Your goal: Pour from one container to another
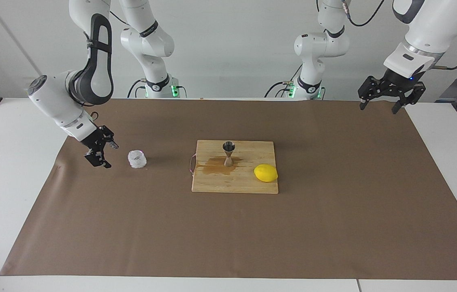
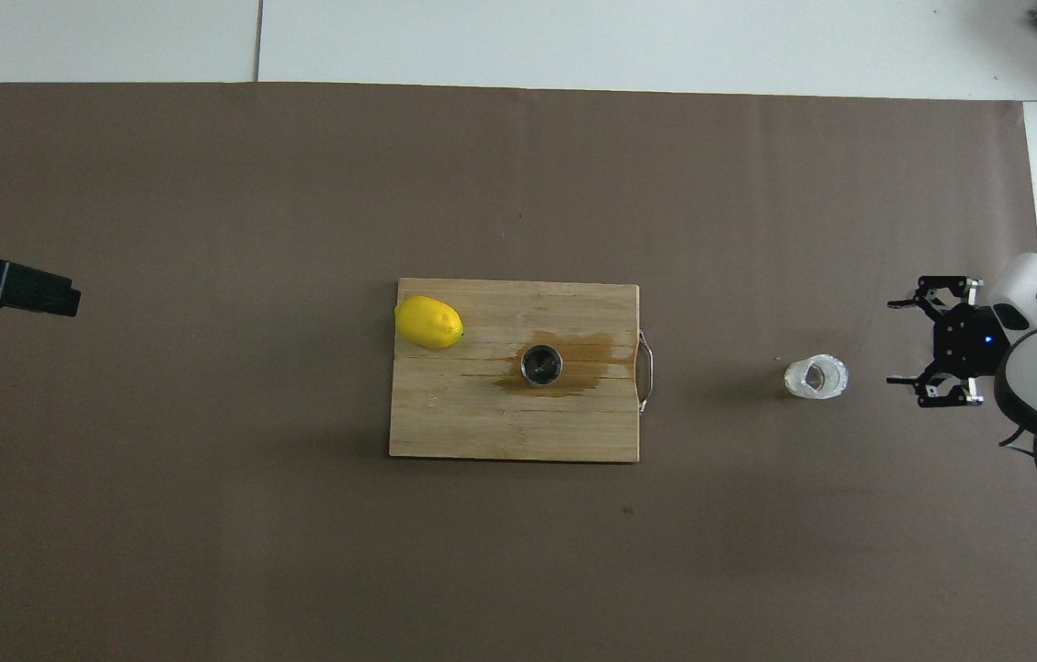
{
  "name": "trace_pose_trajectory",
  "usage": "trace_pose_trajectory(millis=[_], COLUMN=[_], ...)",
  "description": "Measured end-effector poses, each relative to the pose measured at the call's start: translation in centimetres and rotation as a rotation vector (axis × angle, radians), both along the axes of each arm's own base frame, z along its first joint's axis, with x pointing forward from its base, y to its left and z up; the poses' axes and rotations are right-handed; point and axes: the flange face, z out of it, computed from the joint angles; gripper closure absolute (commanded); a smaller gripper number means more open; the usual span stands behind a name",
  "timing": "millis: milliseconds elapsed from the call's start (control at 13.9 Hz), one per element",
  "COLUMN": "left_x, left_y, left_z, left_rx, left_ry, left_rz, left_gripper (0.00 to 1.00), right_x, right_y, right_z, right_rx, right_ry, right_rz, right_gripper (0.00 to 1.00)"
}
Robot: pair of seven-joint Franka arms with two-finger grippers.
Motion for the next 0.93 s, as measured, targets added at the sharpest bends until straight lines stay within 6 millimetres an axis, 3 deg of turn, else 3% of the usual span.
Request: trace_pose_trajectory(millis=[215, 502, 932], left_x=[0.0, 0.0, 0.0], left_y=[0.0, 0.0, -0.2], left_z=[0.0, -0.1, -0.1], left_rx=[0.000, 0.019, 0.023], left_ry=[-0.001, -0.002, -0.002], left_rz=[-0.001, -0.034, -0.059], left_gripper=[0.00, 0.00, 0.00], right_x=[0.3, 0.8, 0.6], right_y=[1.8, 6.8, 12.8], right_z=[1.0, 2.5, 5.3], right_rx=[0.007, -0.057, -0.128], right_ry=[0.034, 0.109, 0.140], right_rz=[-0.124, -0.317, -0.666], right_gripper=[0.00, 0.00, 0.00])
